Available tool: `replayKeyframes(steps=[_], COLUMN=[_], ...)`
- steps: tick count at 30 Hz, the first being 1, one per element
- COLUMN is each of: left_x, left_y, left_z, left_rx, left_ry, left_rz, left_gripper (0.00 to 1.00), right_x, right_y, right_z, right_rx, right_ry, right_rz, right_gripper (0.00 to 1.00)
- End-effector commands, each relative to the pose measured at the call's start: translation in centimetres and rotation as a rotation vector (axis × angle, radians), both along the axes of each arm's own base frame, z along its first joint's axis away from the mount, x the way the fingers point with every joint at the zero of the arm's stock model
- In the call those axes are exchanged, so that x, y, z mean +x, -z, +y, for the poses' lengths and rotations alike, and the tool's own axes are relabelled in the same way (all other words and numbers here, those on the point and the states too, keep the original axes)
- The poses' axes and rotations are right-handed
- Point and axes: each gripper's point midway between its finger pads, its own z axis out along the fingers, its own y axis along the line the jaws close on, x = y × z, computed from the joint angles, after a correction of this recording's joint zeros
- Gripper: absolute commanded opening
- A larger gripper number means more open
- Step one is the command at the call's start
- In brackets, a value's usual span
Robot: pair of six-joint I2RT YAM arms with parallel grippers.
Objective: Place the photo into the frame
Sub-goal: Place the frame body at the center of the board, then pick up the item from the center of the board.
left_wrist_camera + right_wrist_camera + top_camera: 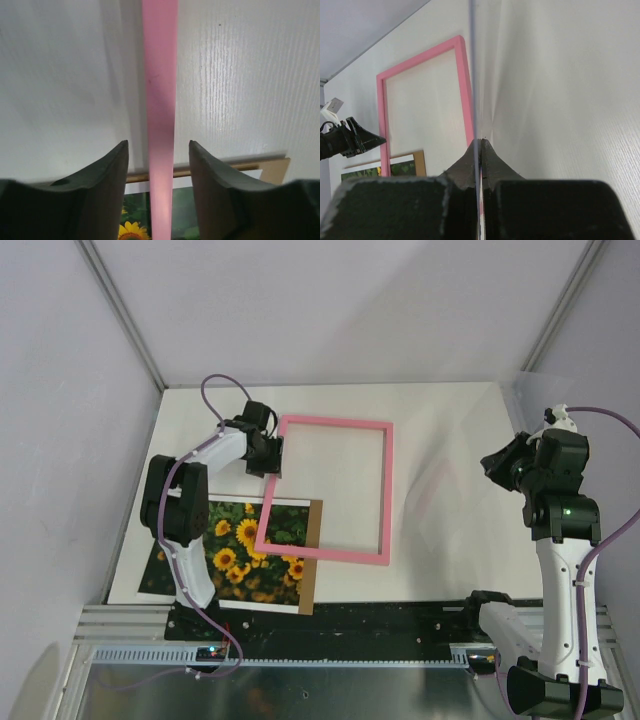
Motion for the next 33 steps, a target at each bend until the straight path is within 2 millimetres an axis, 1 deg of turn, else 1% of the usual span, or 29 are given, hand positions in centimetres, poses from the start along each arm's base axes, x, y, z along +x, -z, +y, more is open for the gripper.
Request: replayKeyframes(steps=[1,2,4,5,7,9,10,11,12,15,17,19,21,23,24,25,26,29,33], left_x=[1.3,1.6,2.0,2.3,2.4,2.3,2.1,1.9,1.6,1.0,0.7,0.2,-0.1,-0.5,-0.7,-0.9,-1.1,-1.8,-2.4], left_y=[-2.4,-3.1,-4.6,-5.6,-7.0,-7.8,-8.2,-7.9,-8.1,-7.2,-6.7,-6.1,-5.7,-5.1,-4.4,-4.4,-3.8,-3.0,-1.5], left_z=[0.5,0.6,0.8,0.7,-0.4,-2.8,-4.4,-5.8,-7.7,-12.7,-16.1,-19.8,-22.7,-24.9,-25.7,-26.5,-27.1,-28.6,-29.1], left_rx=[0.037,0.045,0.066,0.062,0.057,0.048,0.046,0.050,0.040,-0.008,-0.039,-0.052,-0.059,-0.067,-0.061,-0.067,-0.060,-0.043,-0.007], left_ry=[-0.058,-0.072,-0.106,-0.133,-0.167,-0.196,-0.213,-0.228,-0.240,-0.283,-0.278,-0.231,-0.196,-0.173,-0.165,-0.157,-0.148,-0.129,-0.131], left_rz=[-0.101,-0.123,-0.168,-0.194,-0.230,-0.257,-0.271,-0.272,-0.282,-0.278,-0.275,-0.279,-0.291,-0.291,-0.286,-0.289,-0.286,-0.299,-0.305], left_gripper=[0.62,0.68,0.74,0.76,0.76,0.77,0.76,0.76,0.76,0.75,0.74,0.73,0.72,0.72,0.72,0.71,0.71,0.71,0.68], right_x=[0.2,0.2,0.2,0.3,0.3,0.3,0.2,0.2,0.1,-0.1,-0.4,-0.8,-1.2,-1.5,-1.7,-1.8,-2.0,-2.3,-2.6], right_y=[-3.4,-3.4,-3.4,-3.4,-3.4,-3.4,-3.5,-3.5,-3.5,-3.5,-3.5,-3.4,-3.3,-3.2,-3.2,-3.2,-3.2,-3.2,-3.3], right_z=[-0.5,-0.6,-0.7,-0.7,-0.8,-0.9,-0.9,-1.0,-1.0,-1.1,-1.1,-1.2,-1.3,-1.3,-1.3,-1.3,-1.3,-1.2,-1.1], right_rx=[-0.039,-0.040,-0.042,-0.041,-0.041,-0.041,-0.041,-0.042,-0.042,-0.043,-0.049,-0.055,-0.061,-0.066,-0.068,-0.070,-0.071,-0.073,-0.072], right_ry=[0.012,0.013,0.017,0.019,0.027,0.035,0.039,0.042,0.045,0.048,0.050,0.054,0.056,0.055,0.054,0.053,0.053,0.051,0.046], right_rz=[-0.108,-0.108,-0.107,-0.106,-0.106,-0.107,-0.109,-0.111,-0.112,-0.111,-0.107,-0.103,-0.097,-0.094,-0.093,-0.093,-0.095,-0.094,-0.096], right_gripper=[0.00,0.00,0.00,0.00,0.00,0.00,0.00,0.00,0.00,0.00,0.00,0.00,0.00,0.00,0.00,0.00,0.00,0.00,0.00])
